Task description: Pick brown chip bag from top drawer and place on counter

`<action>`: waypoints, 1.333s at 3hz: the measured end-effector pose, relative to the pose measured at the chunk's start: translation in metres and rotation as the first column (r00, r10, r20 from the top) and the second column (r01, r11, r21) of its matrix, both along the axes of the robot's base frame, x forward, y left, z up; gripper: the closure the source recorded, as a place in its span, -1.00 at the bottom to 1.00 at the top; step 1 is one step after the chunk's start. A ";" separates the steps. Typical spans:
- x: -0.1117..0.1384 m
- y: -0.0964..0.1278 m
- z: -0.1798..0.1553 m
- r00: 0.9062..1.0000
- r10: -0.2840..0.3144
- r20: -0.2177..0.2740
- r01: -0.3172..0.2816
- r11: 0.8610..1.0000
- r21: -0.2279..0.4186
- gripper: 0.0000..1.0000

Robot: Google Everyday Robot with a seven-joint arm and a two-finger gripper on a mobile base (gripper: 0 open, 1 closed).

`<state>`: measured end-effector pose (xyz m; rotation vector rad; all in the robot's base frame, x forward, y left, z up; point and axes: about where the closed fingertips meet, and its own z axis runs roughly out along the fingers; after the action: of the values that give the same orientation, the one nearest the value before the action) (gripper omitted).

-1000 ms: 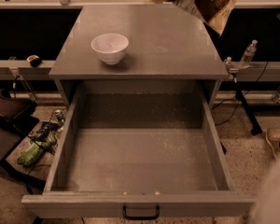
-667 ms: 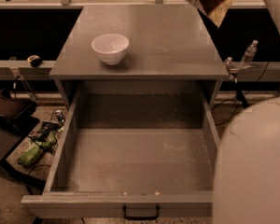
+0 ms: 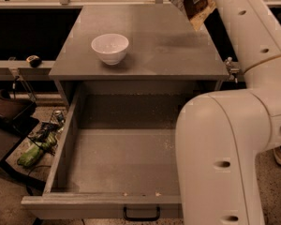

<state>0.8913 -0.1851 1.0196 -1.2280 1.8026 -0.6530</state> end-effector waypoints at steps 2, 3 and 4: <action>0.028 0.035 -0.042 0.999 0.035 -0.022 -0.033 0.995 0.095 0.67; 0.028 0.035 -0.042 0.999 0.036 -0.022 -0.033 0.995 0.095 0.20; 0.028 0.035 -0.042 0.999 0.036 -0.022 -0.033 0.995 0.095 -0.24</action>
Offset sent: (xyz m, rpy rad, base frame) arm 0.0232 0.0304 -0.0337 0.0819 0.0183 0.0305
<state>0.9193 -0.1503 0.9773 -1.2055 1.8070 -0.5300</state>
